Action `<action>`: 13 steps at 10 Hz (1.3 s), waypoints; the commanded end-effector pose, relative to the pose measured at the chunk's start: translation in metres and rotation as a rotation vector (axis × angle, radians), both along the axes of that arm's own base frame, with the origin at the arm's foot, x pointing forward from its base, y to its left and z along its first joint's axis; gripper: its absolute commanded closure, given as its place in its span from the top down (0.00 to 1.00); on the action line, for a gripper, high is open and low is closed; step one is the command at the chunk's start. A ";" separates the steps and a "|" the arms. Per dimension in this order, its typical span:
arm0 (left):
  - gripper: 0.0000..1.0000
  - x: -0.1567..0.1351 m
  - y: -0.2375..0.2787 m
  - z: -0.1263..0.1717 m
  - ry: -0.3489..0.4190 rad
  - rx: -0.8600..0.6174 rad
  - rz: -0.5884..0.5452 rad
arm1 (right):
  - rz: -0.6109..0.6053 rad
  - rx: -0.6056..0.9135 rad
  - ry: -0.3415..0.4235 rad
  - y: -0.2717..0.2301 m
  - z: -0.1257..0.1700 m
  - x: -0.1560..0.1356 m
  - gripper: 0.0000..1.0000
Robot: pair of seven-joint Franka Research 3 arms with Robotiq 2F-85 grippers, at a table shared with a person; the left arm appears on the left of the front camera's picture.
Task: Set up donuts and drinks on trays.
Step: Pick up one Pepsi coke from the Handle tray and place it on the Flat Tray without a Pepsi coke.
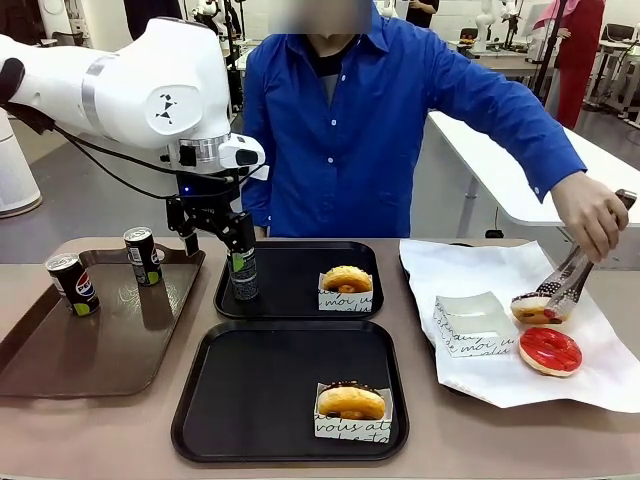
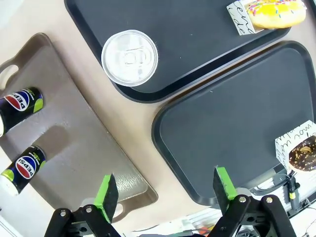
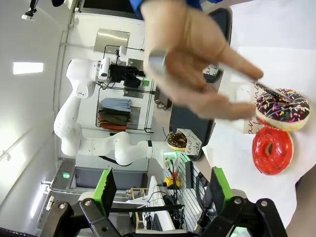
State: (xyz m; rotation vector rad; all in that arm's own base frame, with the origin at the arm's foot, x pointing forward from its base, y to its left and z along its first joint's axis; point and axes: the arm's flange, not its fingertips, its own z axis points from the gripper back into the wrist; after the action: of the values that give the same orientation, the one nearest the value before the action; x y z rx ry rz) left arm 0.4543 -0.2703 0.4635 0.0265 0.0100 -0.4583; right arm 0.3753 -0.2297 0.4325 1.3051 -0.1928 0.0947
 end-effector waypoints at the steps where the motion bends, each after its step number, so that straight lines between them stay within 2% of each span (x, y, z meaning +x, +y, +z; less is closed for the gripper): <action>1: 1.00 0.001 -0.001 0.002 0.001 0.003 -0.001 | 0.000 -0.001 -0.001 0.000 0.000 -0.001 1.00; 4: 1.00 0.000 0.000 0.002 -0.002 -0.001 0.000 | 0.000 -0.001 -0.001 0.000 0.000 -0.001 1.00; 5: 1.00 -0.004 0.009 0.013 -0.065 -0.018 0.034 | 0.000 -0.001 -0.001 0.000 0.000 -0.001 1.00; 6: 1.00 -0.016 0.035 0.028 -0.104 -0.066 0.086 | 0.000 -0.001 -0.001 0.000 0.000 -0.001 1.00; 8: 1.00 -0.032 0.118 0.073 -0.134 -0.163 0.166 | 0.000 -0.001 -0.001 0.000 0.000 -0.001 1.00; 9: 1.00 -0.048 0.154 0.071 -0.118 -0.224 0.186 | 0.000 -0.001 -0.001 0.000 0.000 -0.001 1.00; 11: 1.00 -0.041 0.214 0.068 -0.084 -0.228 0.222 | 0.000 -0.001 -0.001 0.000 0.000 -0.001 1.00; 13: 1.00 -0.012 0.259 0.066 -0.079 -0.199 0.256 | 0.000 -0.001 -0.001 0.000 0.000 -0.001 1.00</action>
State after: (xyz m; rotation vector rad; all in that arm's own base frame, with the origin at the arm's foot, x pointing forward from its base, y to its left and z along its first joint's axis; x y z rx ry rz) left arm 0.4190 -0.0117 0.5300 -0.1728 -0.1228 -0.1845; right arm 0.3752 -0.2299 0.4322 1.3053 -0.1925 0.0938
